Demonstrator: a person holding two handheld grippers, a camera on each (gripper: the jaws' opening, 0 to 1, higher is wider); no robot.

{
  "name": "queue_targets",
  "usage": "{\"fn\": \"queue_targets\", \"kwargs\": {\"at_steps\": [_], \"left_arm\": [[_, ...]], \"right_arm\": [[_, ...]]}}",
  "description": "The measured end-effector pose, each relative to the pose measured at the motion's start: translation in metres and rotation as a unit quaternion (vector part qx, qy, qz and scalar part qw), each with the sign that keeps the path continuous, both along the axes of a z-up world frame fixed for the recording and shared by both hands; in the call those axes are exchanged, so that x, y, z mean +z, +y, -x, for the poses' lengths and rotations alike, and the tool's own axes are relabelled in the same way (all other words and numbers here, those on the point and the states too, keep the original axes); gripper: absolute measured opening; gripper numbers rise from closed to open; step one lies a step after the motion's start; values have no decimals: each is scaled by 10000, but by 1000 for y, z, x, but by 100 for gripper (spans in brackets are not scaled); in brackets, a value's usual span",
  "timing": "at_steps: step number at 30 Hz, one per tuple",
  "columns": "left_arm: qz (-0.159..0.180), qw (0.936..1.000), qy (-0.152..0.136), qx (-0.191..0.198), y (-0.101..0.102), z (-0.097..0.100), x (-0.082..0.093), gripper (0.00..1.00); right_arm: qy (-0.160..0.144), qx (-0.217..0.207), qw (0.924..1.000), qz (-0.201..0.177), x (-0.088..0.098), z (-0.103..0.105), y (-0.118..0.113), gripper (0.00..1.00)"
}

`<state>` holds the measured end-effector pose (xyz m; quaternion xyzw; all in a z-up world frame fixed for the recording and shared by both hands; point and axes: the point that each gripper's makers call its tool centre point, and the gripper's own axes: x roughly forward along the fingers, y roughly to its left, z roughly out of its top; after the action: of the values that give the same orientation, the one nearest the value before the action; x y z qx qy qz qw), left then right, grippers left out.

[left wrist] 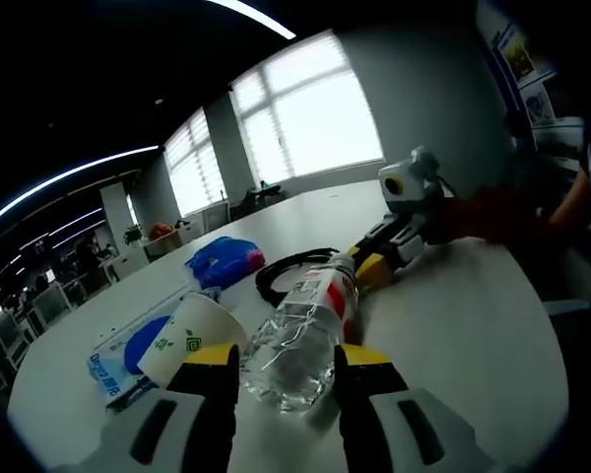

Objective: Arrange the tabletop items into an orderly group along one side of the table until the central work area is clear of visible clutter.

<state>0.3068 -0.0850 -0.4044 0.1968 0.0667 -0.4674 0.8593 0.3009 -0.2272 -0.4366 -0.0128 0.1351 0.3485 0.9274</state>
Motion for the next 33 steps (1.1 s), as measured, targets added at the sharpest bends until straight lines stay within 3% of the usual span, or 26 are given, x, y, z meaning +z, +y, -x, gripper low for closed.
{"fn": "queue_targets", "kwargs": {"at_steps": [3,6,9,19,22,25,29,33], "left_arm": [[-16,10000,20,8,1,-1,-2,38],[-89,9999,42,34,3,-1,-7,39],[-32,9999,106,48,4,-2,-9,39],[-55,9998,175,-3,5,-2,-9,39],[-226,9996,109,-96,5,-1,-9,39],[-308,9994,33,-150,4,0,-7,37],[-234,9994,-19,-251,0,1,2,35],[-409,9984,-41,-391,-4,1,6,35]], "right_arm": [[-99,-42,9998,-164,8,0,-3,17],[-265,-131,9971,-698,24,-3,-7,14],[-109,-119,9954,-949,22,-4,-8,12],[-86,-108,9958,-904,20,-3,-7,12],[-17,84,9987,-493,12,-1,-6,13],[-144,332,9993,-127,13,-2,-2,13],[-223,466,9986,99,15,-7,-3,17],[-294,589,9973,340,14,-12,-7,23]]}}
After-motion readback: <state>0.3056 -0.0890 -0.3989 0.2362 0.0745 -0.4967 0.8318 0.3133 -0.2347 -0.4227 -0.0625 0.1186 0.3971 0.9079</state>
